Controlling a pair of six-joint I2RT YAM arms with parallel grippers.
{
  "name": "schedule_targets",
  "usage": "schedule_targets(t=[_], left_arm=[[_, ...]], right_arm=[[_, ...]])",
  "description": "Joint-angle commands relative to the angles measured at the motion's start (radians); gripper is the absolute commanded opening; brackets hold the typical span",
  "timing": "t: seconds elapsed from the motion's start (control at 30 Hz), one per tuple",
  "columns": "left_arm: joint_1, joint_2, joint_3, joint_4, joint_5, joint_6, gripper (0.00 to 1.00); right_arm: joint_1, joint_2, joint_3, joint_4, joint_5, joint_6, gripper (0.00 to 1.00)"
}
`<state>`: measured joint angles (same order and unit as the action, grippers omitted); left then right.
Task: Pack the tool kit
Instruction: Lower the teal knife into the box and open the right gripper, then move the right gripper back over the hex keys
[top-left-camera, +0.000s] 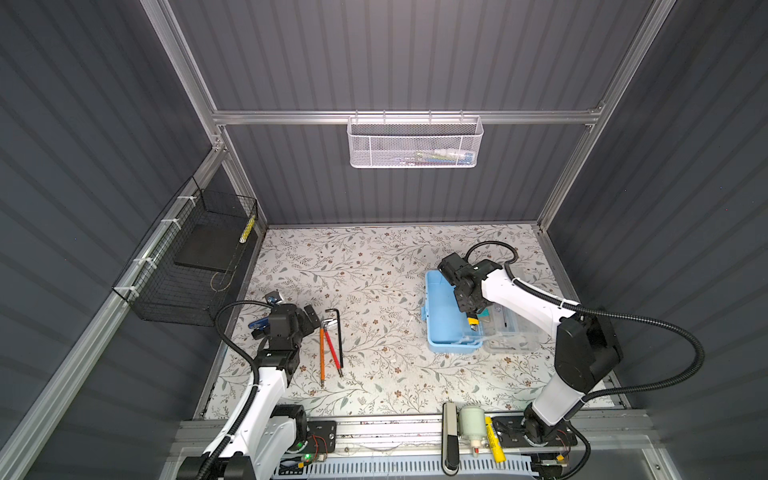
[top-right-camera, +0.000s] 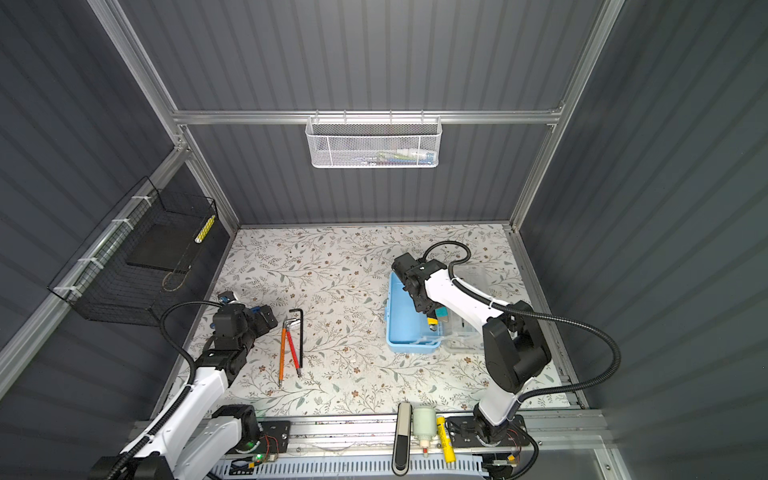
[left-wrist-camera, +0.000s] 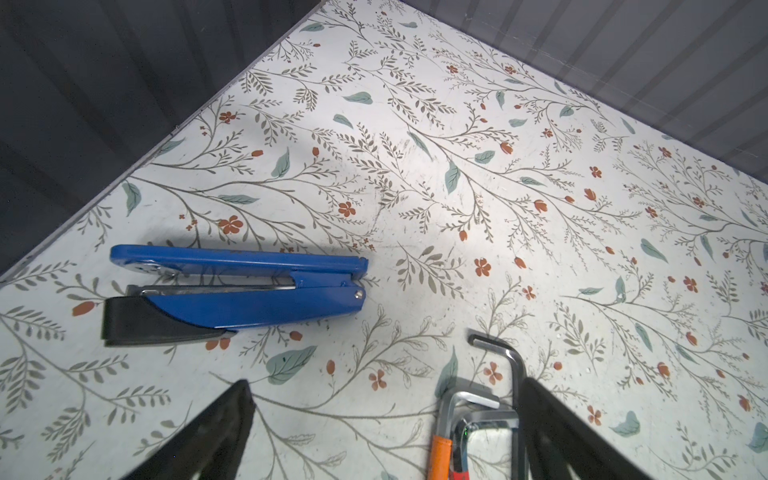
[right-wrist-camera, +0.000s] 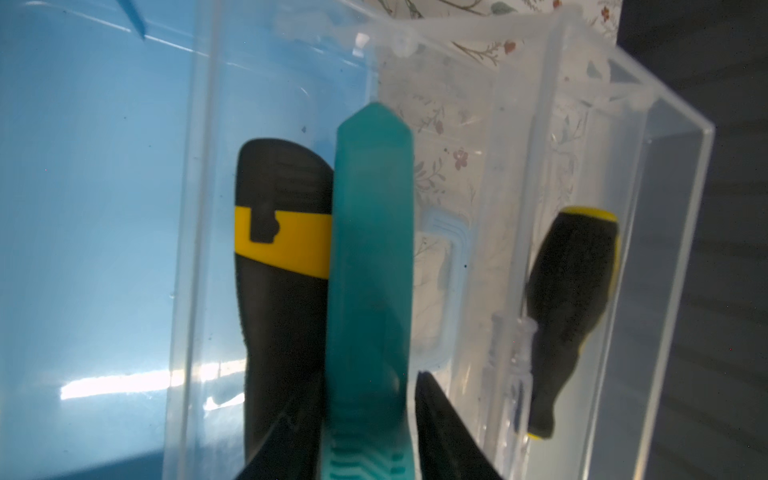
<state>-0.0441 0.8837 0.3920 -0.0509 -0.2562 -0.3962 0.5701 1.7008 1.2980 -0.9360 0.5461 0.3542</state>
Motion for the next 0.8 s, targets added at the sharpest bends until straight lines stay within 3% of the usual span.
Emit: schedule_targets(t=[0.0, 0.23, 0.4, 0.53, 0.77], left_arm=[[0.009, 0.007, 0.011, 0.011, 0.013, 0.019, 1.00], [0.009, -0.012, 0.004, 0.011, 0.011, 0.017, 0.99], [0.009, -0.007, 0.005, 0.008, 0.004, 0.012, 1.00], [0.009, 0.020, 0.018, 0.009, 0.011, 0.014, 0.99], [0.013, 0.083, 0.048, -0.001, 0.005, 0.008, 0.99]], right_arm=[[0.003, 0.002, 0.024, -0.046, 0.010, 0.009, 0.47], [0.077, -0.025, 0.132, -0.079, -0.021, -0.003, 0.54], [0.204, -0.036, 0.150, 0.165, -0.258, -0.028, 0.60], [0.289, 0.090, 0.192, 0.370, -0.417, 0.028, 0.61], [0.400, 0.373, 0.431, 0.397, -0.507, 0.049, 0.62]])
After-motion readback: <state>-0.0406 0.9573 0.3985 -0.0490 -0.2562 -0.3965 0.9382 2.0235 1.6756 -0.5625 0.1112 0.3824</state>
